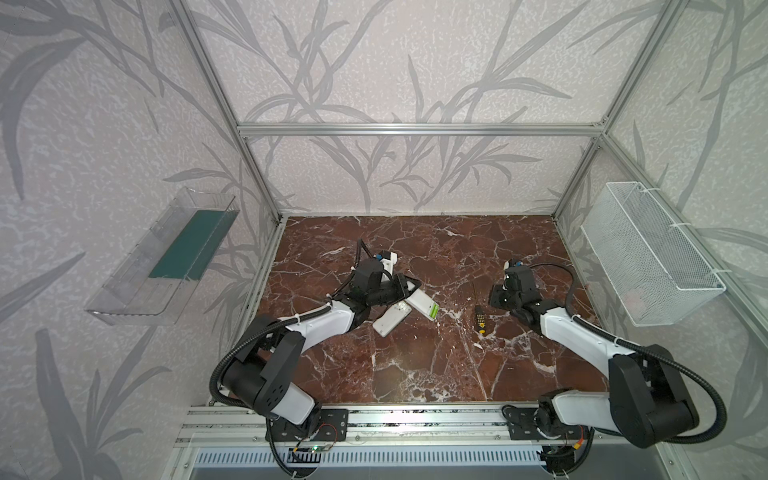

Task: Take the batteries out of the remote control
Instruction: 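Lower the battery cover onto the table with the right gripper and release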

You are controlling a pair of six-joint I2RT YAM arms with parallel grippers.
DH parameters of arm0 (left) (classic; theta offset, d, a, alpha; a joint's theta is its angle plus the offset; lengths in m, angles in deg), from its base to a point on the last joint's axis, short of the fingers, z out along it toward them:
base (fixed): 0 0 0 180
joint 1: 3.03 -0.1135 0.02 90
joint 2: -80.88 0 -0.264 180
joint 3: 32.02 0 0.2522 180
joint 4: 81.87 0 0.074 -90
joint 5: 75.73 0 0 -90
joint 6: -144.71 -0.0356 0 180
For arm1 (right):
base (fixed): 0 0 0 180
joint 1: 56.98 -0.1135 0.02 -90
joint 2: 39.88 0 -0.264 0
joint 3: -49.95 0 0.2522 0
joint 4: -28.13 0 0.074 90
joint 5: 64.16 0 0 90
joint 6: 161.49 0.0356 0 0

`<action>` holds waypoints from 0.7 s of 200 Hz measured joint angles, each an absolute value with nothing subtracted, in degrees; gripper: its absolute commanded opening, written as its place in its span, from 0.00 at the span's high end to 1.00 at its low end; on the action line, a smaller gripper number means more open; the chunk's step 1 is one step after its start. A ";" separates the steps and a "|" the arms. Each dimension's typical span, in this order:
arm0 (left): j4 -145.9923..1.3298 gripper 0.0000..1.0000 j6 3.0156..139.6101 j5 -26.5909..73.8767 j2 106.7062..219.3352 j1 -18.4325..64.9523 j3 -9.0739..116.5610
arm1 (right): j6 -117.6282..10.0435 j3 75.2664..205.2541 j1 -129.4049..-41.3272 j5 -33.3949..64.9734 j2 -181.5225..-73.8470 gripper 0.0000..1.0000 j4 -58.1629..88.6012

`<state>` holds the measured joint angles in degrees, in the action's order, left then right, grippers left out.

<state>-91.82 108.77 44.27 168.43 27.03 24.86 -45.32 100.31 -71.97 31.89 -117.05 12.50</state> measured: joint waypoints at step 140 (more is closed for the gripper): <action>-87.75 1.00 105.67 42.81 168.43 27.69 24.88 | -41.30 101.27 -70.61 32.54 -128.07 0.81 19.87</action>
<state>-87.75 105.67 42.81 168.43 27.69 24.88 -41.30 101.27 -70.61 32.54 -128.07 19.87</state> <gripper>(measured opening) 0.178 0.140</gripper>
